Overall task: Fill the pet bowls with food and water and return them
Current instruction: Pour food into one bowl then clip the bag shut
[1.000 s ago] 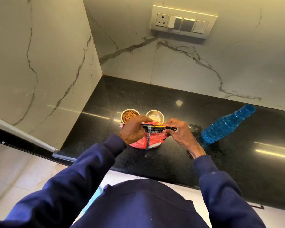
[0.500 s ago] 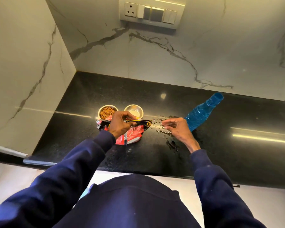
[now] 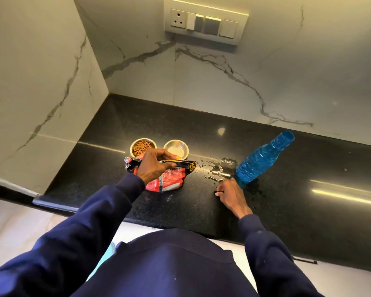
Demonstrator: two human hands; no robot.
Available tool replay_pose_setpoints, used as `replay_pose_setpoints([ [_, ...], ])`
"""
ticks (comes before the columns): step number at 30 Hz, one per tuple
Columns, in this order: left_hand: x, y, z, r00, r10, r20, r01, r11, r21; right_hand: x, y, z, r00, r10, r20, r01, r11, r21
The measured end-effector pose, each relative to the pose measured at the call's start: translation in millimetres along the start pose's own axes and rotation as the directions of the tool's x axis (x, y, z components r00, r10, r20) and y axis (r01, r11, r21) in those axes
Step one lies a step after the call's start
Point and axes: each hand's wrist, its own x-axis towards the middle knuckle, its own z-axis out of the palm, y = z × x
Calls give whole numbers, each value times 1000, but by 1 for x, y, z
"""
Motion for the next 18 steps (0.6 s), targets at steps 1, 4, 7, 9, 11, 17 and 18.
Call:
replay_pose_setpoints([
  [1, -1, 1, 0, 1000, -2, 3, 2, 1000, 3, 4, 0, 0, 1000, -5, 16, 4, 1000, 31],
  [4, -2, 2, -1, 1000, 3, 3, -3, 1000, 6, 12, -16, -12, 999, -28, 40, 15, 958, 287],
  [7, -3, 2, -3, 1000, 13, 5, -13, 1000, 2, 15, -47, -39, 999, -10, -45, 34, 829, 558],
  [9, -4, 3, -4, 1000, 21, 12, -21, 1000, 1, 14, -68, -55, 990, -11, -140, 105, 720, 686],
  [11, -3, 3, -5, 1000, 27, 12, -27, 1000, -5, 13, -87, -71, 978, -24, -209, 177, 628, 758],
  [17, -1, -1, -7, 998, 55, -9, -55, 998, -4, 10, -130, -88, 939, -119, -324, 319, 655, 685],
  [18, -1, -1, -8, 998, 56, -8, -56, 998, -4, 11, -133, -86, 936, -126, -329, 323, 680, 658],
])
